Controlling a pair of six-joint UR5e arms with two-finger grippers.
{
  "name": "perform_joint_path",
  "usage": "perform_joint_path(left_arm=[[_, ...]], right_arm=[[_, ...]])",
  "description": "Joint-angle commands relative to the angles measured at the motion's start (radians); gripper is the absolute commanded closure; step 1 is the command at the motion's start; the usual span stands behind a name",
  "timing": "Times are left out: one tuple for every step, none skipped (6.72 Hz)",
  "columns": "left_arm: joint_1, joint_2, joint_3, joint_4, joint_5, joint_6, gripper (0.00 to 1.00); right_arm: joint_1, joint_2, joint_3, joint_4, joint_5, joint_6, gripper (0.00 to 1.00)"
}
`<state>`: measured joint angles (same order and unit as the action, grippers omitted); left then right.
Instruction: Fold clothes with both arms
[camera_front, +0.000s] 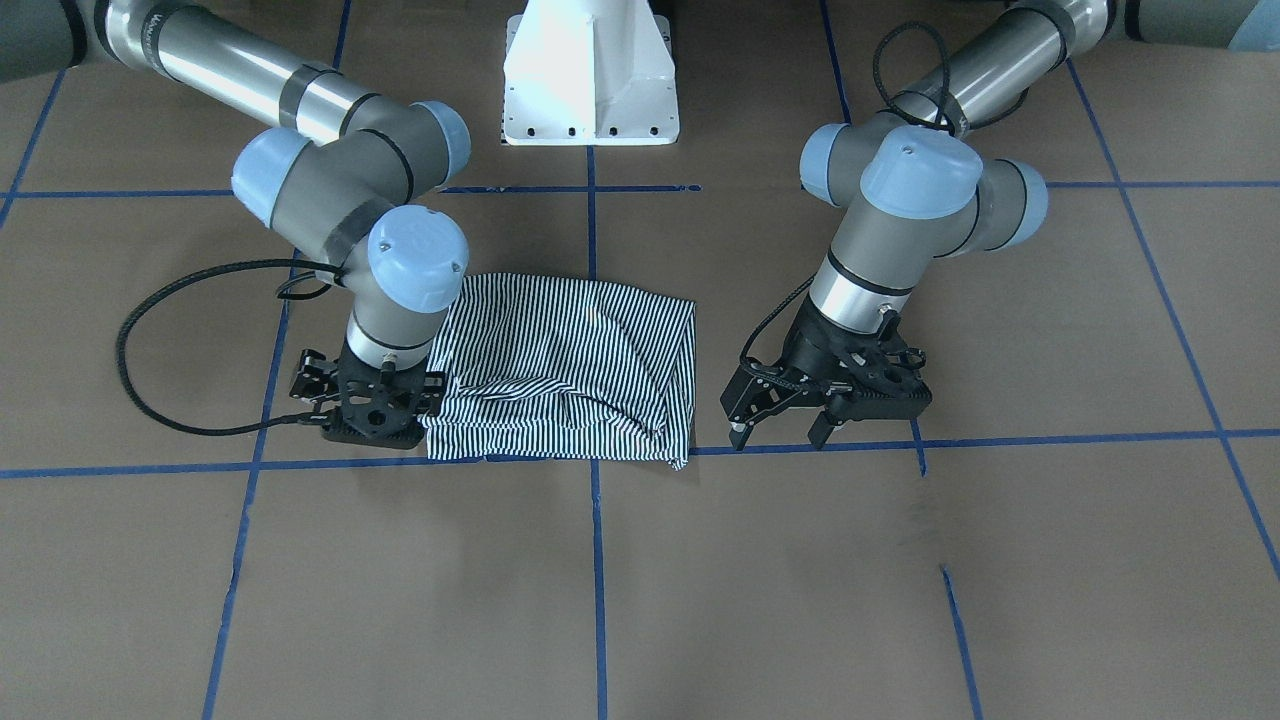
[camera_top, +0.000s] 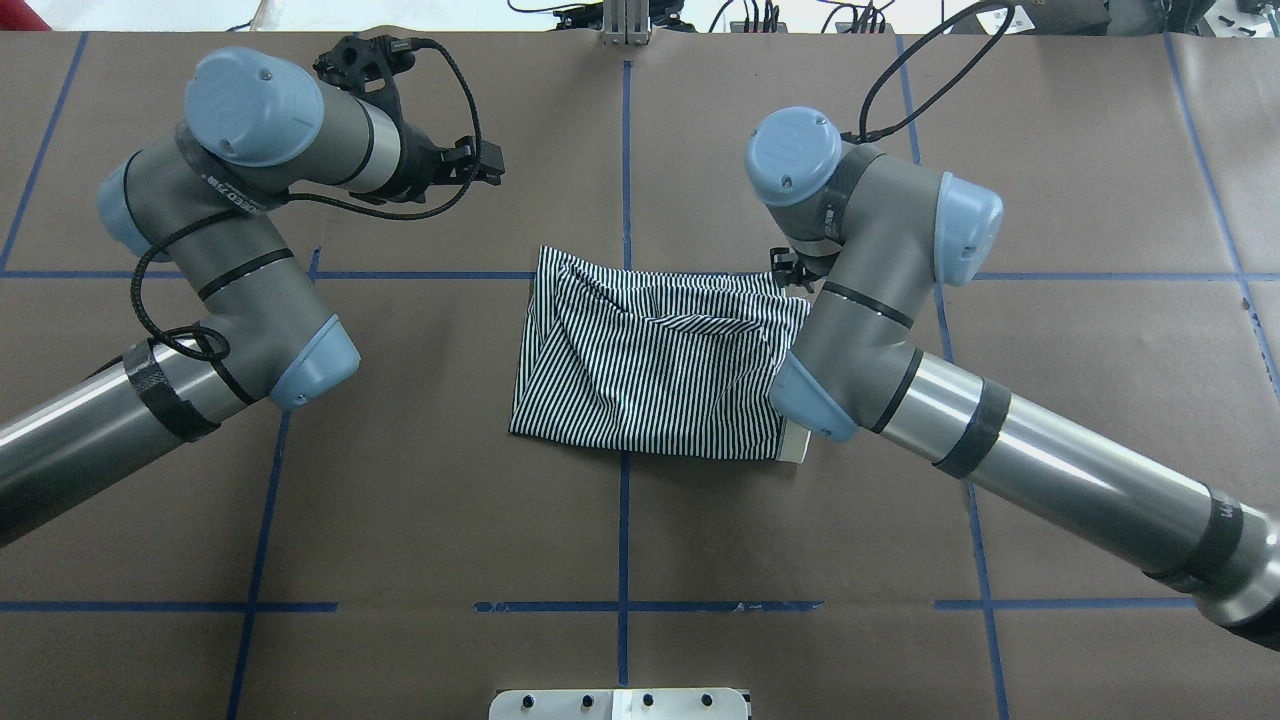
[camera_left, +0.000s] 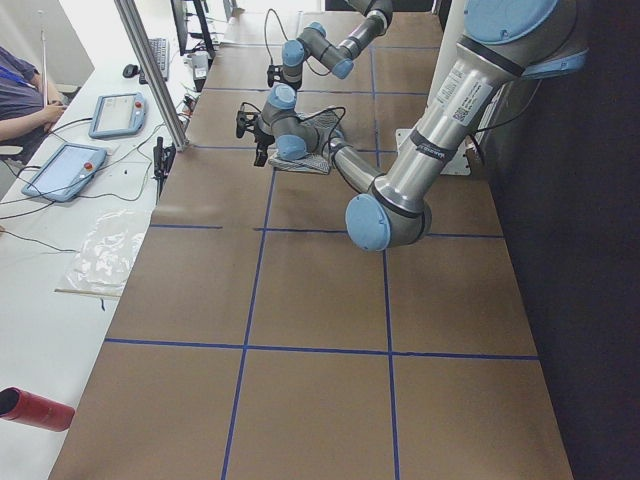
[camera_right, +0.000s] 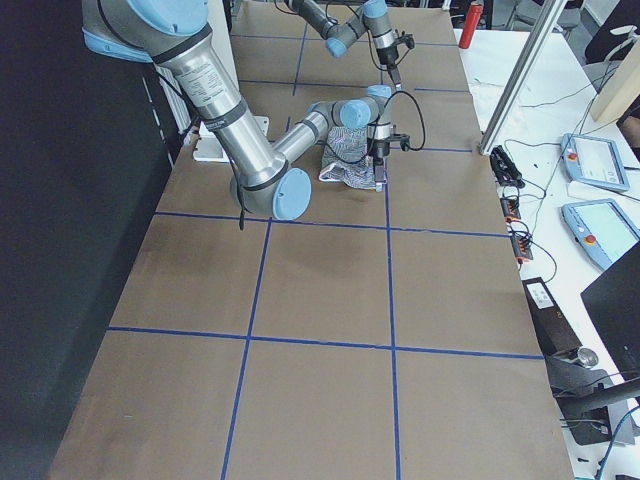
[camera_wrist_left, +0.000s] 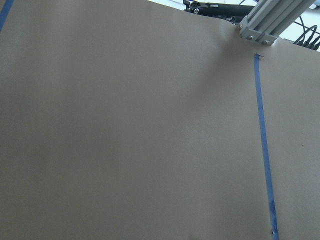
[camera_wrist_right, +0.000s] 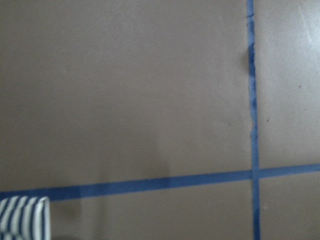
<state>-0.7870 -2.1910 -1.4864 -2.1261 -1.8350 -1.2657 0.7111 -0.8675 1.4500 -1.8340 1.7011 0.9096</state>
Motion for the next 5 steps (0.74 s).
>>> perform_joint_path(left_arm=[[-0.012, 0.01, -0.003, -0.003, -0.028, 0.009, 0.0], [-0.074, 0.016, -0.003, 0.008, -0.097, 0.091, 0.0], [-0.169, 0.075, -0.003, 0.011, -0.206, 0.258, 0.0], [-0.295, 0.123, 0.003, 0.035, -0.302, 0.422, 0.0], [-0.404, 0.158, 0.0, 0.125, -0.355, 0.63, 0.0]], right_arm=[[0.117, -0.091, 0.048, 0.088, 0.055, -0.127, 0.0], [0.189, -0.166, 0.147, 0.09, 0.142, -0.199, 0.0], [0.29, -0.262, 0.24, 0.088, 0.217, -0.313, 0.0], [0.4, -0.356, 0.31, 0.09, 0.306, -0.434, 0.0], [0.509, -0.464, 0.367, 0.09, 0.38, -0.571, 0.0]])
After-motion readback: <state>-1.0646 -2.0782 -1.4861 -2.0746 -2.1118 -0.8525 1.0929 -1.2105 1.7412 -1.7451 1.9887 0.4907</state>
